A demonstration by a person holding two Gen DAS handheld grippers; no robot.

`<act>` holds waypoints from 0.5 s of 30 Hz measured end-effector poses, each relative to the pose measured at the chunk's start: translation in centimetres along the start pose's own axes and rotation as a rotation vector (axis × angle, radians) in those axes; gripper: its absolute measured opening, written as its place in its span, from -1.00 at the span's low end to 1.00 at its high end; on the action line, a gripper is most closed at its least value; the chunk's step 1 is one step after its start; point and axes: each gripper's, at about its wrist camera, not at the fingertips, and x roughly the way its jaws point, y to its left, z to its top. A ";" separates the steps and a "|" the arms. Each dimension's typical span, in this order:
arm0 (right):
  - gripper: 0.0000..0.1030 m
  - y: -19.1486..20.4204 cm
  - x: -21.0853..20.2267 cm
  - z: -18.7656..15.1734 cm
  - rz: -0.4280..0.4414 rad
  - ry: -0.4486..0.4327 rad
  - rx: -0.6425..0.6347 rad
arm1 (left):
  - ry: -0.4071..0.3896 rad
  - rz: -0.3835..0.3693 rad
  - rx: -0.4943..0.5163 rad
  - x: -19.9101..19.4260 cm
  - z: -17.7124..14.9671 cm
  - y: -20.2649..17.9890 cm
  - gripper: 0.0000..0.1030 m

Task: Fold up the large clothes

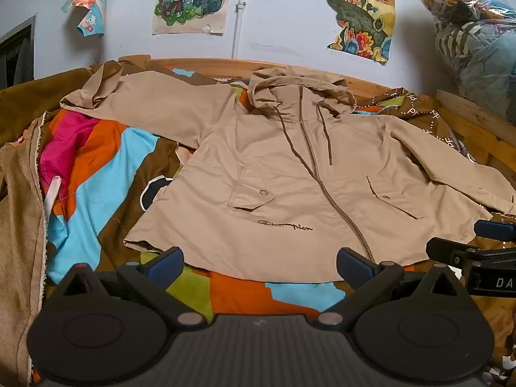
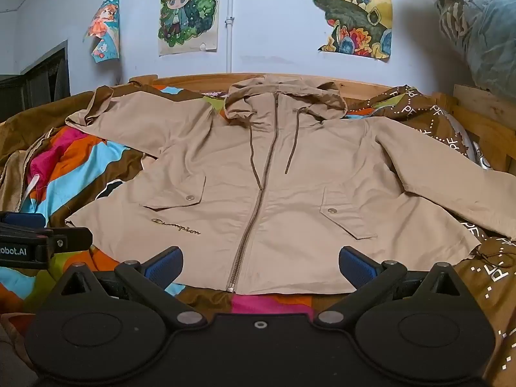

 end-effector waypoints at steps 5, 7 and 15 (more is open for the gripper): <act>0.99 0.0 0.0 0.0 0.000 0.002 0.002 | 0.002 -0.001 0.000 0.0 0.0 0.0 0.99; 0.99 0.0 0.0 0.0 0.001 0.002 0.002 | 0.003 0.000 0.000 0.0 0.0 0.0 0.99; 0.99 0.0 0.1 0.0 0.001 0.005 0.003 | 0.004 -0.001 -0.001 0.0 0.0 0.0 0.99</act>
